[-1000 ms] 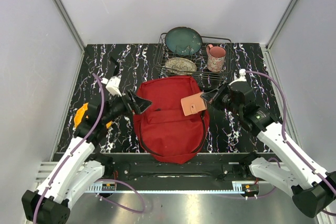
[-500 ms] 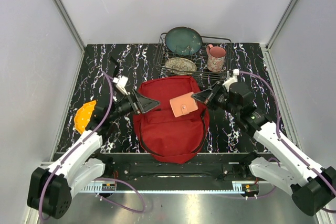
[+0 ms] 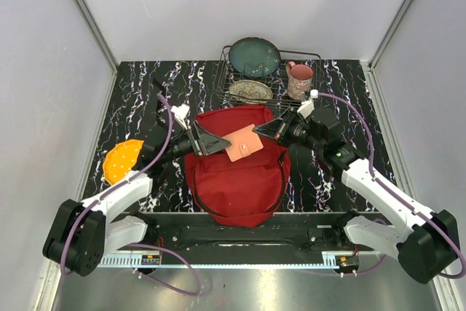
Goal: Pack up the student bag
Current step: Pick up the personal item from the center of the board.
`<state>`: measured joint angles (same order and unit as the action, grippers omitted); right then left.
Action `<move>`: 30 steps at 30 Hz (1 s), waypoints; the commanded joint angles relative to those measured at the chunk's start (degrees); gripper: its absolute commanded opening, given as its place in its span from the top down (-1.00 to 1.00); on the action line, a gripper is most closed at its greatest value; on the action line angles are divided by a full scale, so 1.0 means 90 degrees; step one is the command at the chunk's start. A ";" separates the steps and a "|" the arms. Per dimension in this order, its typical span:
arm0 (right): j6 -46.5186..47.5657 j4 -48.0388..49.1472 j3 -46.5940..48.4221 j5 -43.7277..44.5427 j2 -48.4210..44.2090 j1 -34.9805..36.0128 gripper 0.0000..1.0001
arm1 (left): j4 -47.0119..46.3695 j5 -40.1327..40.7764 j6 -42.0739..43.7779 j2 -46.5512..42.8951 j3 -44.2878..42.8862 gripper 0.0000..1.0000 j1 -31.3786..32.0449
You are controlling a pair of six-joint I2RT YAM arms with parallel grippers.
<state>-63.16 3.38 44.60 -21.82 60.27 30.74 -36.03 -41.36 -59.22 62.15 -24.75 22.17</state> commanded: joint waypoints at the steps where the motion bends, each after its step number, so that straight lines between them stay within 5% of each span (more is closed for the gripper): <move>1: -0.0199 0.0776 0.0113 -0.0446 0.0110 0.0032 1.00 | -0.0996 -0.0267 -0.0138 0.0272 -0.0228 -0.98 0.0163; 4: -0.0258 0.0865 0.0074 -0.0505 0.0159 0.0051 1.00 | -0.1240 -0.0228 -0.0226 0.0350 -0.0199 -0.97 0.0221; 7: -0.0258 0.0836 0.0025 -0.0534 0.0169 0.0061 1.00 | -0.1368 -0.0209 -0.0246 0.0341 -0.0189 -0.72 0.0222; 11: -0.0287 0.0826 -0.0043 -0.0602 0.0295 0.0080 1.00 | -0.1387 -0.0199 -0.0246 0.0243 -0.0179 0.07 0.0232; 18: -0.0317 0.0972 -0.0034 -0.0720 0.0637 0.0129 1.00 | -0.1261 -0.0414 -0.0110 0.0087 -0.0228 1.00 0.0232; 19: -0.0317 0.0982 -0.0014 -0.0739 0.0666 0.0139 0.99 | -0.1183 -0.0375 -0.0071 0.0048 -0.0228 1.00 0.0232; 21: -0.0278 0.1002 0.0005 -0.0749 0.0725 0.0129 0.60 | -0.0852 -0.0220 0.0085 -0.0127 -0.0218 1.00 0.0222; 23: -0.0161 0.0876 0.0025 -0.0652 0.0696 0.0129 -0.14 | -0.0133 0.0005 0.0290 -0.0332 -0.0219 1.00 0.0212; 26: 0.0180 0.0067 0.0113 -0.0145 0.0414 0.0129 -0.65 | 0.1223 0.0775 0.0798 -0.0947 -0.0286 1.00 0.0193; 30: 0.0435 -0.0609 -0.0003 0.0335 0.0052 0.0129 -0.82 | 0.2322 0.1829 0.1160 -0.1873 -0.0306 1.00 0.0085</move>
<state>-62.92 3.90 44.03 -23.31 64.93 31.51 -25.19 -35.31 -54.02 52.12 -24.88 23.79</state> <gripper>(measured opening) 0.874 0.116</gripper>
